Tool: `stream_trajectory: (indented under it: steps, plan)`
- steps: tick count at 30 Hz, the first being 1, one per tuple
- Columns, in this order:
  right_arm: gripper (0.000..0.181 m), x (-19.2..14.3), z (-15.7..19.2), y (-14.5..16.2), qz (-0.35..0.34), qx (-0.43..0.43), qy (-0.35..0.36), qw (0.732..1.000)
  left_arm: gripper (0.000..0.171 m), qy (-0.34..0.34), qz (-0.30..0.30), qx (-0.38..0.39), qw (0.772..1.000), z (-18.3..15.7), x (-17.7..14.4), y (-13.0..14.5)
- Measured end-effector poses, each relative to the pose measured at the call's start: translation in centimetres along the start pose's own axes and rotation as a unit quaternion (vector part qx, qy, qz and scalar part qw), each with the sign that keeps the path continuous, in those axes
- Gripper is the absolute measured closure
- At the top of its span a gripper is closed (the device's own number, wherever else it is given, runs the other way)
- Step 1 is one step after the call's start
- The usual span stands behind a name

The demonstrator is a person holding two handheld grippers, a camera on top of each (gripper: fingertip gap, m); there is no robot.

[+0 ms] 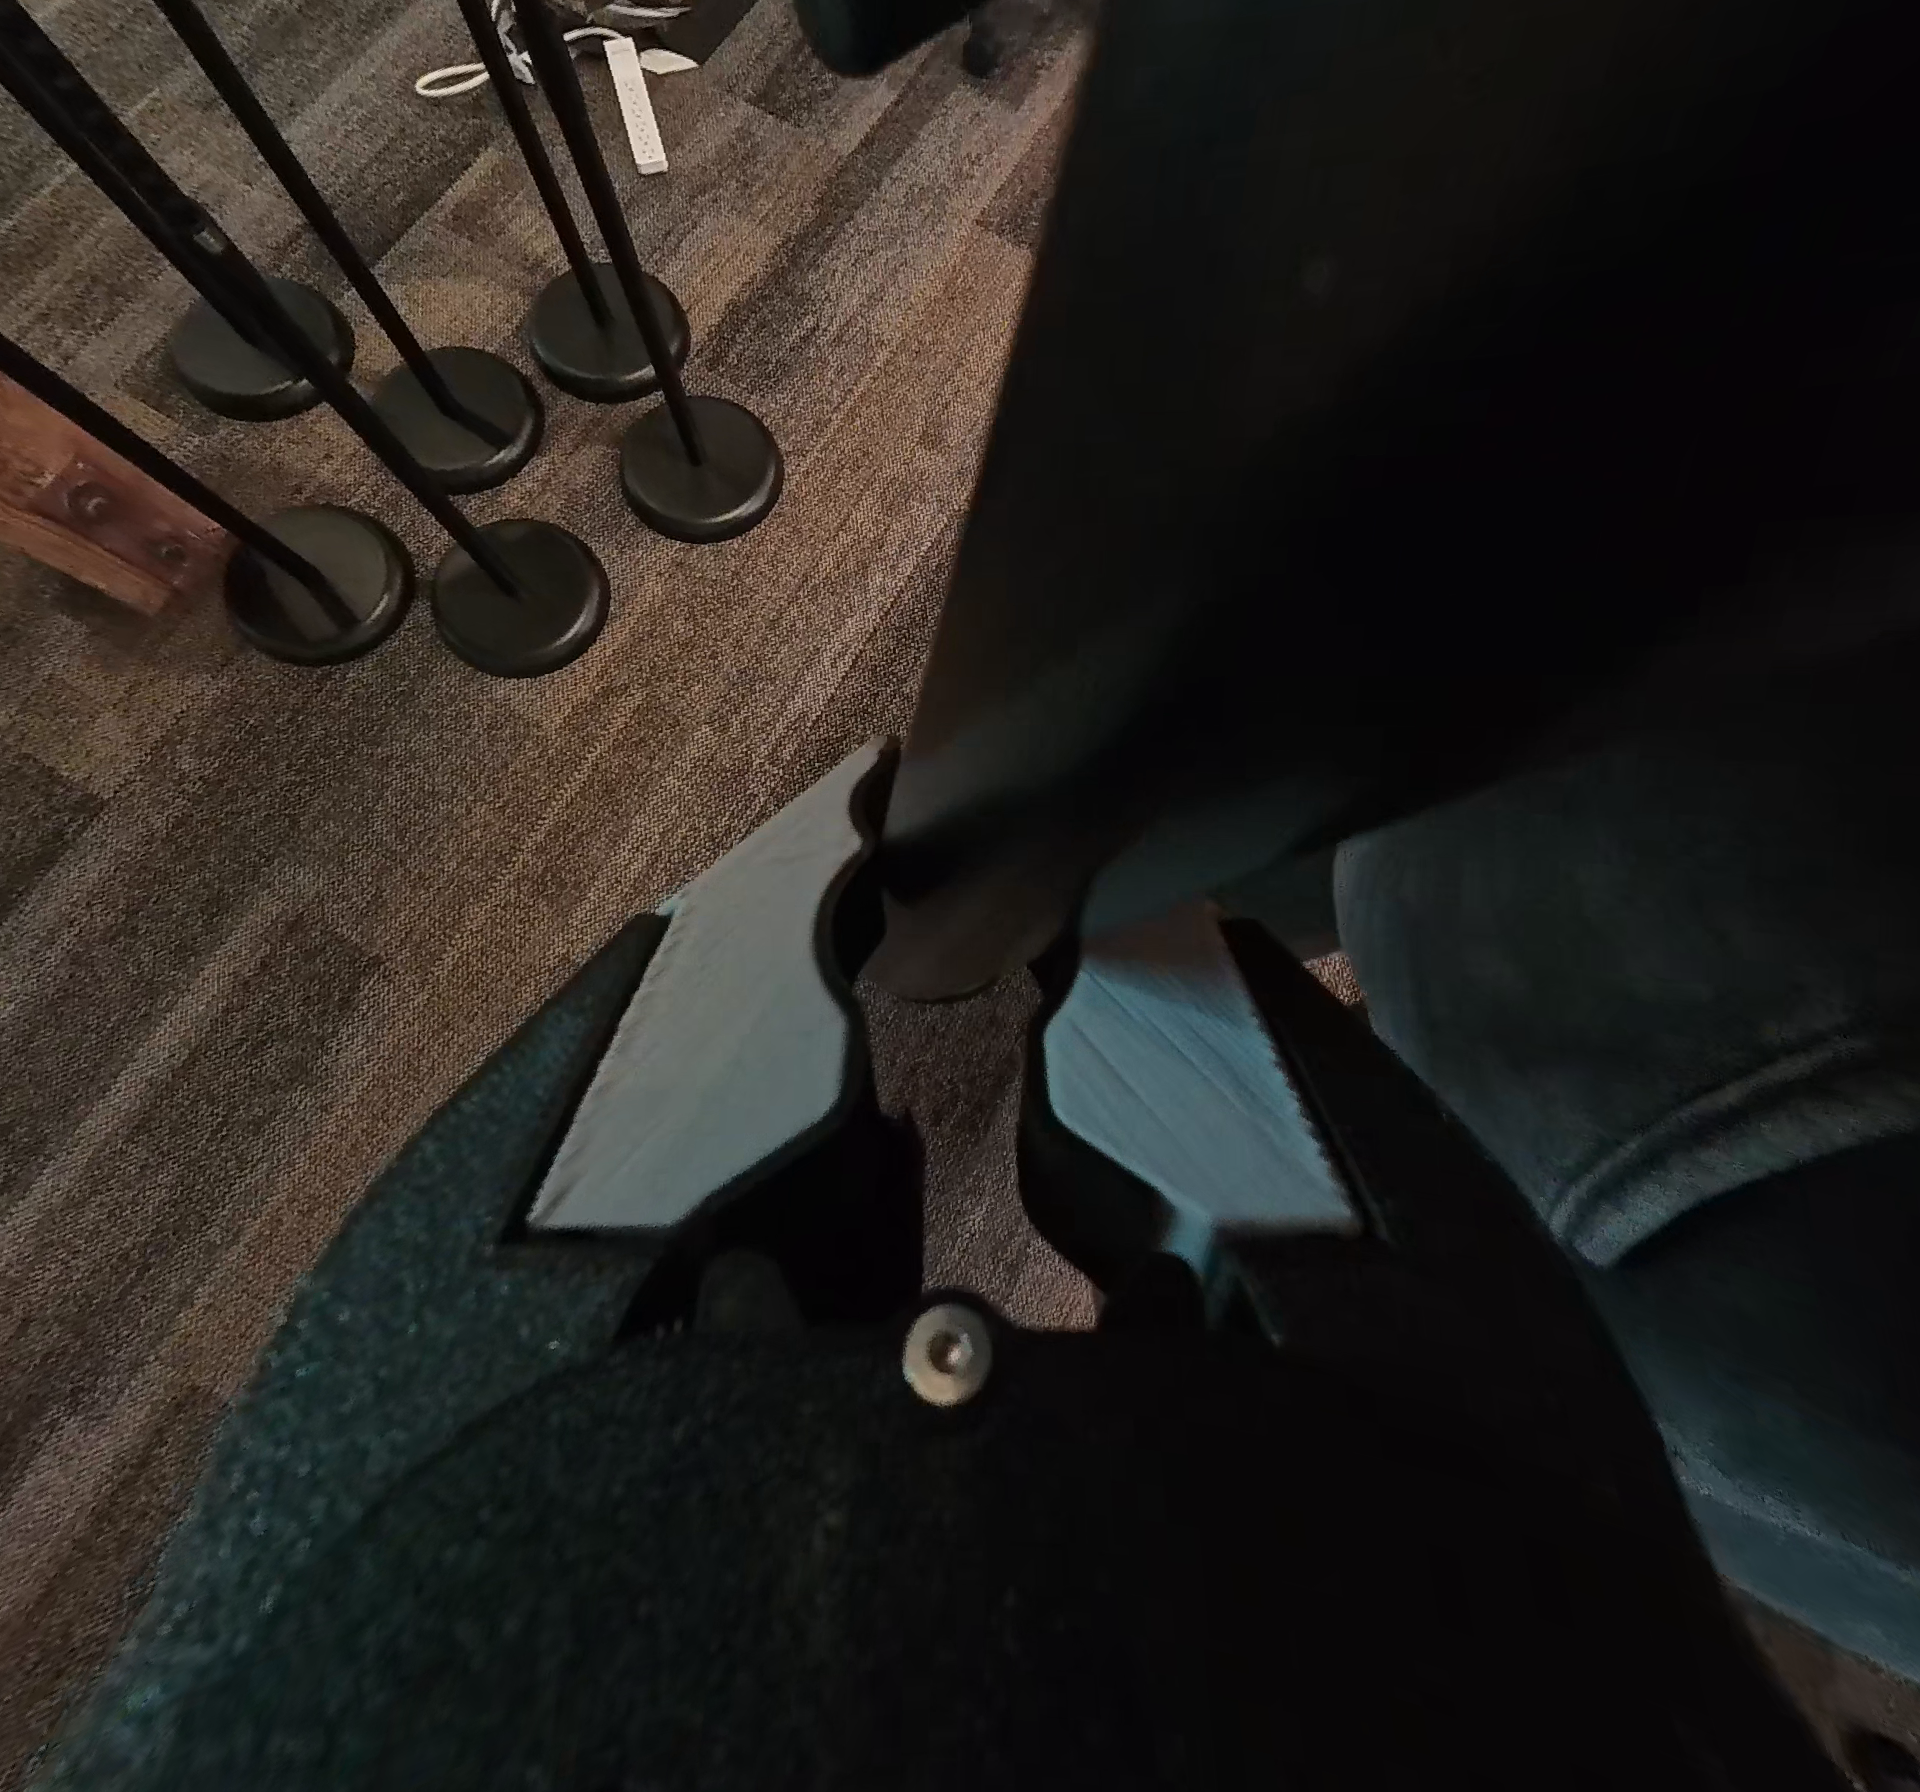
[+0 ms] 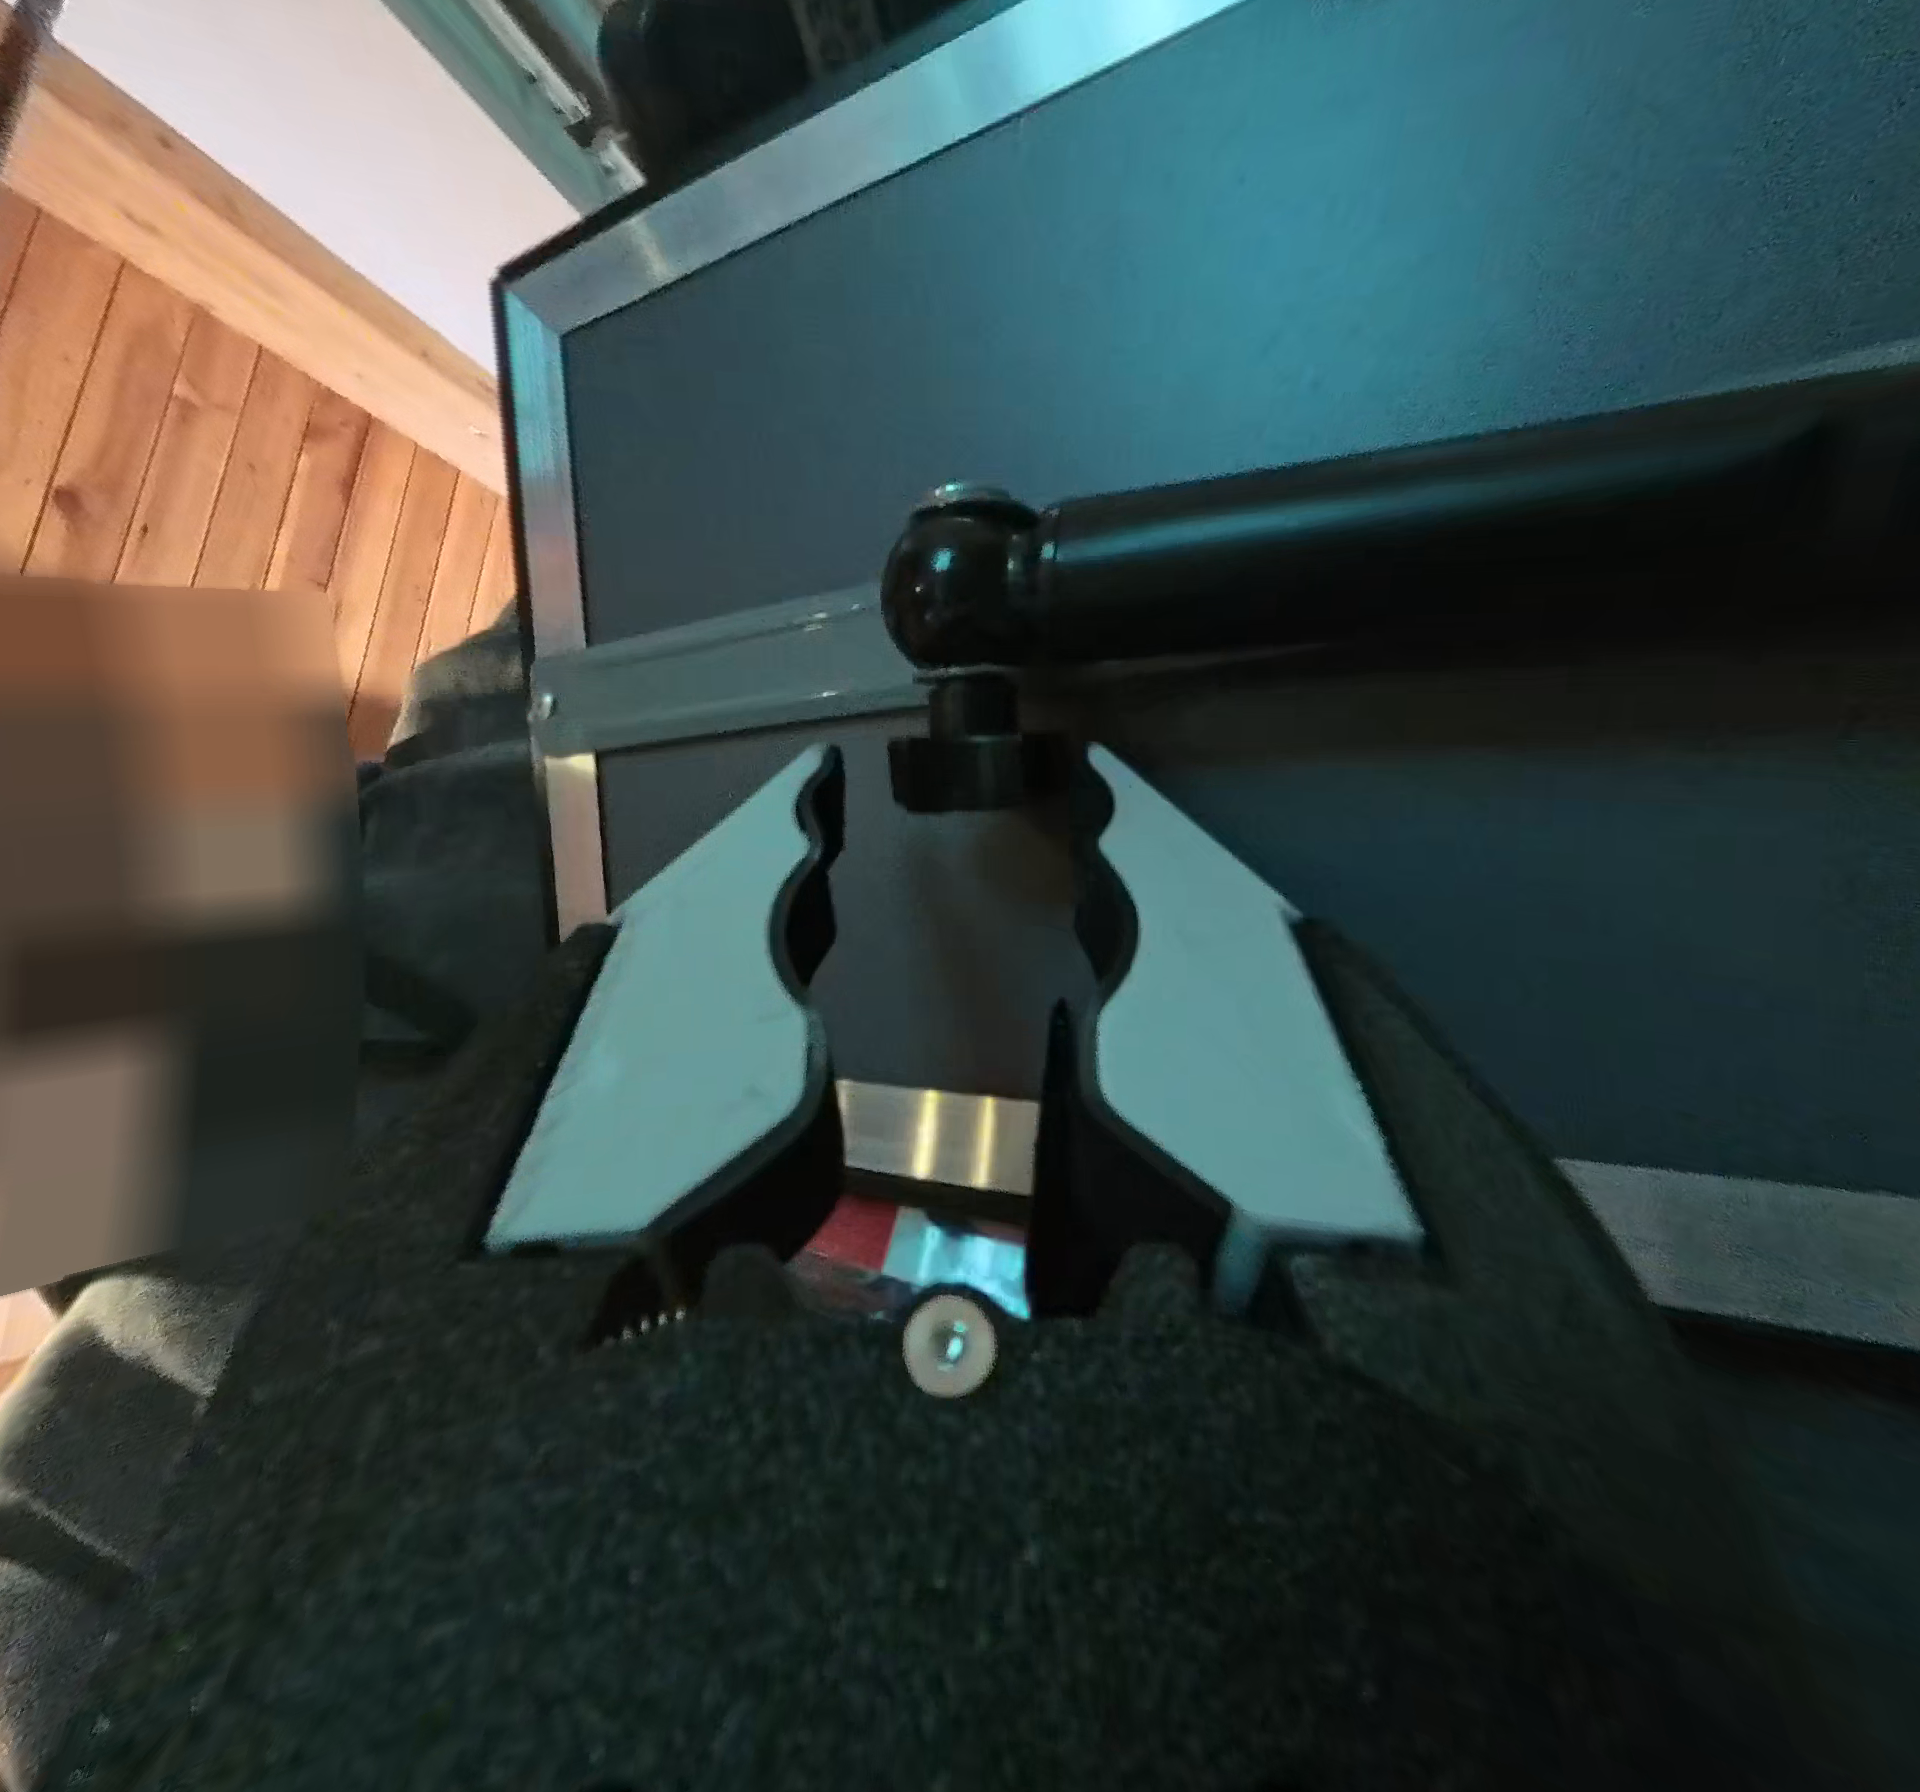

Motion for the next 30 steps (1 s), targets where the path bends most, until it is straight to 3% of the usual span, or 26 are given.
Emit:
stream_trajectory:
  steps: [1, 6, 10, 13, 16, 18, 20, 21, 23, 26, 30]
  plan:
    - [0.148, 0.0, -0.4, -0.1, 0.001, 0.001, 0.017, 1.000, 0.155, -0.002, -0.001, -0.001, 1.000, 0.0, 0.0, 0.0]
    - [0.149, 0.3, -0.1, -0.2, 0.000, -0.054, 0.056, 0.997, 0.155, -0.009, -0.003, -0.012, 1.000, 0.0, -0.2, 0.2]
    - [0.151, 0.4, 0.4, -0.1, 0.013, -0.119, 0.173, 0.978, 0.155, -0.013, -0.008, -0.019, 1.000, -0.2, -0.1, 0.4]
    - [0.152, 0.4, 0.9, -0.2, 0.036, -0.181, 0.279, 0.942, 0.154, -0.014, -0.008, -0.020, 1.000, 0.0, 0.0, 0.2]
    - [0.152, 0.5, 1.6, -0.5, 0.054, -0.253, 0.407, 0.876, 0.155, -0.017, -0.008, -0.025, 1.000, 0.4, 0.2, 0.1]
    - [0.152, 0.7, 2.0, -0.6, 0.071, -0.320, 0.505, 0.798, 0.155, -0.021, -0.008, -0.027, 0.999, 0.7, 0.2, 0.0]
    - [0.151, 0.8, 2.3, -0.6, 0.089, -0.389, 0.593, 0.700, 0.155, -0.023, -0.010, -0.028, 0.999, 0.9, 0.3, -0.1]
    - [0.151, 1.0, 2.3, -0.6, 0.092, -0.404, 0.613, 0.672, 0.155, -0.023, -0.011, -0.027, 0.999, 0.9, 0.3, -0.1]
    - [0.151, 1.0, 2.2, -0.5, 0.073, -0.412, 0.616, 0.667, 0.155, -0.019, -0.011, -0.024, 0.999, 0.9, 0.3, 0.0]
    - [0.147, 0.5, 2.4, 0.0, 0.045, -0.427, 0.572, 0.699, 0.155, -0.013, -0.012, -0.017, 1.000, 0.5, 0.3, 0.0]
    - [0.136, -3.3, 6.7, 2.4, -0.122, -0.475, 0.450, 0.746, 0.154, 0.004, -0.009, -0.018, 1.000, 0.0, 0.4, -0.1]
Point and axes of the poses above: each gripper's, where its closed fingertips meet, x out along the fingers, y out of its underside, z = x × y across the jaws, the point moved 4 cm from there along -x, back along the fingers, and after that the axes turned 5 degrees about -y, right-handed, at the moved point
